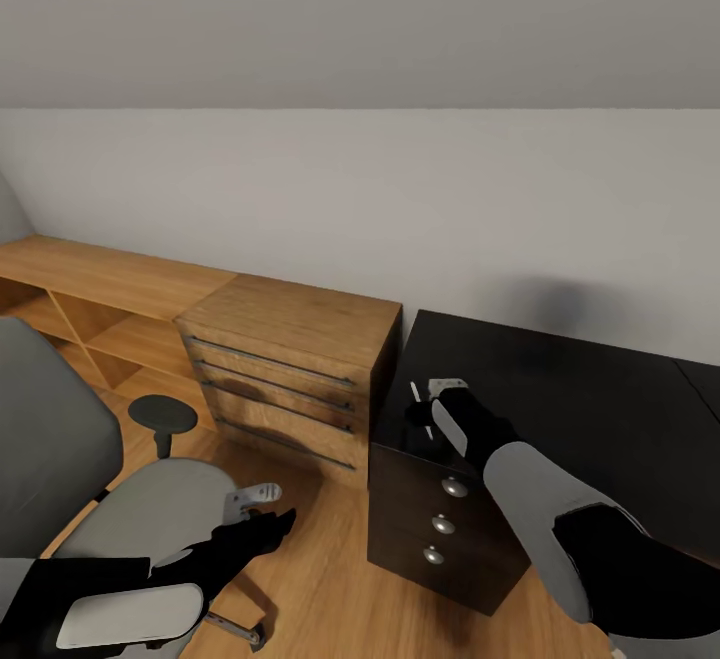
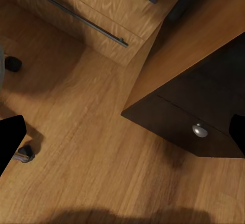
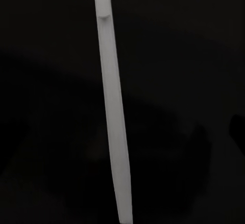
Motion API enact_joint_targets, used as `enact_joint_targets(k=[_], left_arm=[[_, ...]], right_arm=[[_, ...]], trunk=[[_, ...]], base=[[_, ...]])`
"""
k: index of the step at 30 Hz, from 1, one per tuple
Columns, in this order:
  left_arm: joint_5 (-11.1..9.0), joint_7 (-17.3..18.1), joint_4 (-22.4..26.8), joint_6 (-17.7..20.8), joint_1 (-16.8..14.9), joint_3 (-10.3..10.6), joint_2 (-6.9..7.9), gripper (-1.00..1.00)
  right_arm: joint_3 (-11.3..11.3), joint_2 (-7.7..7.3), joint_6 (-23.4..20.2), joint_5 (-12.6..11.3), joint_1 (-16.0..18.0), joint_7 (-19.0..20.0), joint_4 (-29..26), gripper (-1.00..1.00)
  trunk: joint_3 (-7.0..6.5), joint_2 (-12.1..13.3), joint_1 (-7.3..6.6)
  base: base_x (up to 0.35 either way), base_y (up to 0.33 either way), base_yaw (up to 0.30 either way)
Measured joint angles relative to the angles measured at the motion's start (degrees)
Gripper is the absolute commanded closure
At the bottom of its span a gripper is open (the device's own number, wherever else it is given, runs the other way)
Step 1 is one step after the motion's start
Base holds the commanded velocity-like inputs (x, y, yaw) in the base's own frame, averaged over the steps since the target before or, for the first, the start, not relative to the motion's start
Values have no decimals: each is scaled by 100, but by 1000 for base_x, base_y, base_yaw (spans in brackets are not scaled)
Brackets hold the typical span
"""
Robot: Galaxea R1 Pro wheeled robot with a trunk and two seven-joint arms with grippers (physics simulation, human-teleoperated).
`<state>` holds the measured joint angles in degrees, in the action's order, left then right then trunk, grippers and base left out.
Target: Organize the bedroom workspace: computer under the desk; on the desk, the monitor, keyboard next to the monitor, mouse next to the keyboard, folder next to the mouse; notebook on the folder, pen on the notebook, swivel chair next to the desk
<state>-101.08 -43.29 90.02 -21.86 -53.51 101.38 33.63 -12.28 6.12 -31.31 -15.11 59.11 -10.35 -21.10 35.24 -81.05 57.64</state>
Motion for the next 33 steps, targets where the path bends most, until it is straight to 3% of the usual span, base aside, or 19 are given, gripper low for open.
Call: enact_joint_targets(k=[4,12,16,33], left_arm=[[0,-11,0,0,0,0,-4,-100],[1,-9,0,0,0,0,-6,-100],[0,-13,0,0,0,0,-6,-100],[-7,-8,0,0,0,0,-6,-100]], right_arm=[[5,-1,-17,-1,0,0,0,-100],[6,-2,-33,-1,0,0,0,-100],[7,-2,-35,-2,0,0,0,-100],[7,-2,-35,-1,0,-8,0,-100]], trunk=[[72,-160,88],[72,-162,89],[144,-321,176],[144,-323,176]], base=[[0,0,0],[0,0,0],[0,0,0],[0,0,0]])
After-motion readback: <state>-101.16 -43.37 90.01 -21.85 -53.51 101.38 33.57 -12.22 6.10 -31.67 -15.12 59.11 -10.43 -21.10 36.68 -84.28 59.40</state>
